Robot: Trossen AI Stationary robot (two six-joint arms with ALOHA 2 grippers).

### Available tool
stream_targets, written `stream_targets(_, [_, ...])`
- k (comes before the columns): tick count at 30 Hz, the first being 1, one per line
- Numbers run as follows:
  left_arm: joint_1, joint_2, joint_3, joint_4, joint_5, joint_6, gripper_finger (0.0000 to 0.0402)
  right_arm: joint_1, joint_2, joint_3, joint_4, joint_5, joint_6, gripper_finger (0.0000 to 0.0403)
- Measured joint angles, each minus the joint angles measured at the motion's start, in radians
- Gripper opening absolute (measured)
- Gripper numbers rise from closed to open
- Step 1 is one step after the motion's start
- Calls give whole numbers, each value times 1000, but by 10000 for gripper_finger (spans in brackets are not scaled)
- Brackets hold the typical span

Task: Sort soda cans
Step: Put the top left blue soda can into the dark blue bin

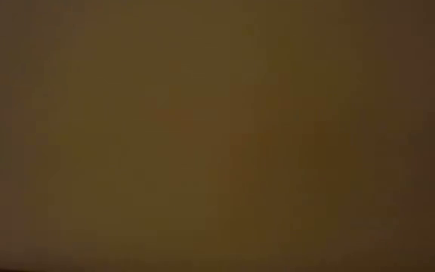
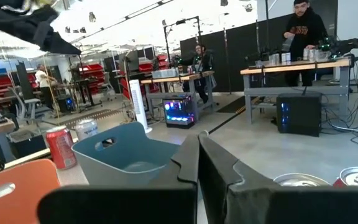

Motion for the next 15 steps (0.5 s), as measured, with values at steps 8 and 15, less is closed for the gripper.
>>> stream_targets(8, [104,136,48,-20,50,49,54,0,0,0,-21,0,3,5])
stream_targets(15, [144,202,48,-80,58,55,158,0,0,0,-21,-9,8,5])
